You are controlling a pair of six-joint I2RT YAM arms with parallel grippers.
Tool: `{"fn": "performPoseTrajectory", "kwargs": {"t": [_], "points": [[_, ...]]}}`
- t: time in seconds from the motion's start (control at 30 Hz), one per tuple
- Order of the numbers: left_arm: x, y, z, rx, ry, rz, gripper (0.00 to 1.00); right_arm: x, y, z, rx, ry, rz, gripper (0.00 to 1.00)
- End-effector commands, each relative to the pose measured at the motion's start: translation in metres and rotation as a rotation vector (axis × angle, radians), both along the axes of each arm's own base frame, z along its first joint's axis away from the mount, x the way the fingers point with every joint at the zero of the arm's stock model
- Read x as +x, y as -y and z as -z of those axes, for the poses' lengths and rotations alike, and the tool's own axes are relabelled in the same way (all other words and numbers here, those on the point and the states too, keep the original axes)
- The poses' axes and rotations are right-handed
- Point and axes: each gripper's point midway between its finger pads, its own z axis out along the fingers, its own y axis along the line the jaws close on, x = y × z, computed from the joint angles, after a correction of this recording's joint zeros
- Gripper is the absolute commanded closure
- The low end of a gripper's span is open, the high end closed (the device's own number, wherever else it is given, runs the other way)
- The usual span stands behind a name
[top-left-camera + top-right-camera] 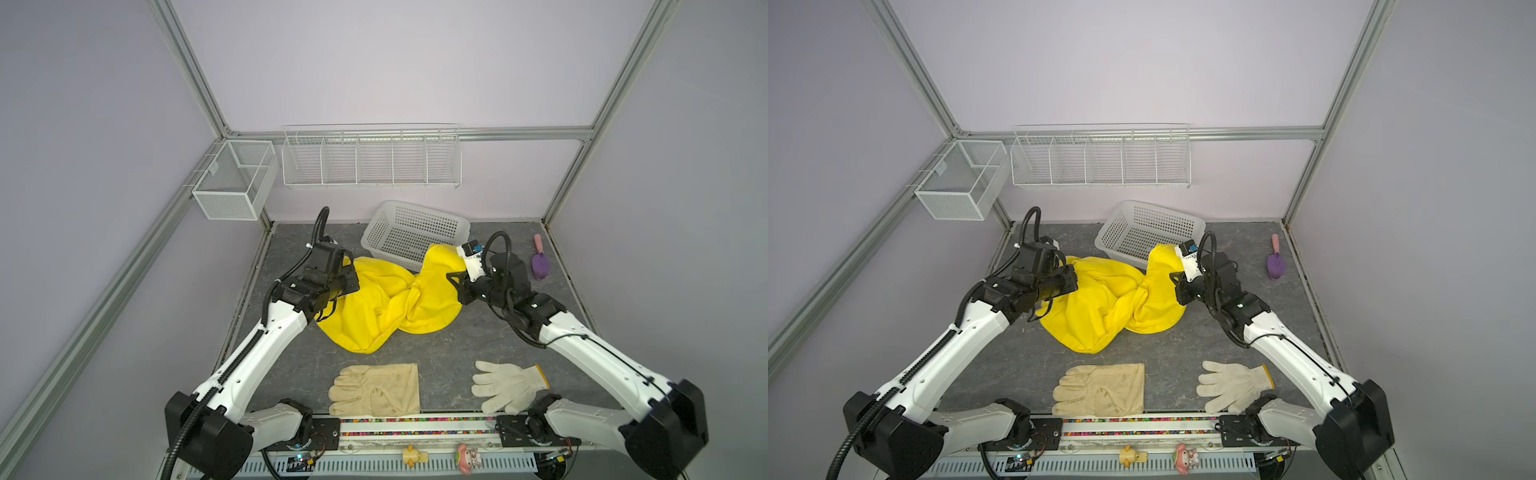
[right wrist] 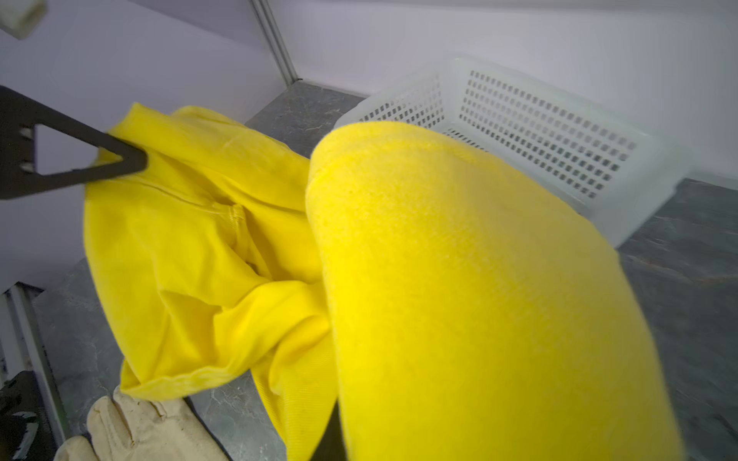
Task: Fold and stack the trousers
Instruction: Flatten out the trousers at the center of the table.
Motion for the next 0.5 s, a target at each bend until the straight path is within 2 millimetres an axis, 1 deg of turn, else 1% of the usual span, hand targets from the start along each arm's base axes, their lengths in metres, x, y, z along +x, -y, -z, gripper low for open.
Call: {"fn": "performPoseTrajectory", "kwargs": {"t": [0.0,0.03,0.1,0.17,0.23,0.33,0.4,0.47], "points": [[-0.024,-0.032,-0.013,0.177,-0.042,-0.002,1.0,-0.02,0.053,-0.007,-0.166,-0.002,0.174,0.91],[-0.025,-0.034,-0.013,0.2,-0.049,0.0,1.0,-0.026,0.066,-0.008,-0.188,-0.005,0.219,0.91],[-0.025,-0.042,-0.006,0.252,-0.069,-0.002,1.0,-0.036,0.088,-0.007,-0.229,-0.021,0.299,0.9],[-0.022,-0.047,0.008,0.297,-0.092,0.002,1.0,-0.043,0.107,0.005,-0.259,-0.047,0.378,0.88],[-0.012,-0.05,0.028,0.335,-0.105,0.009,1.0,-0.045,0.118,0.024,-0.266,-0.082,0.45,0.86],[0.002,-0.06,0.058,0.369,-0.138,-0.021,1.0,-0.045,0.136,0.064,-0.26,-0.155,0.581,0.84],[0.012,-0.07,0.076,0.422,-0.165,-0.054,1.0,-0.044,0.139,0.089,-0.229,-0.214,0.623,0.78],[0.022,-0.073,0.09,0.435,-0.196,-0.049,1.0,-0.043,0.144,0.113,-0.204,-0.275,0.672,0.75]]}}
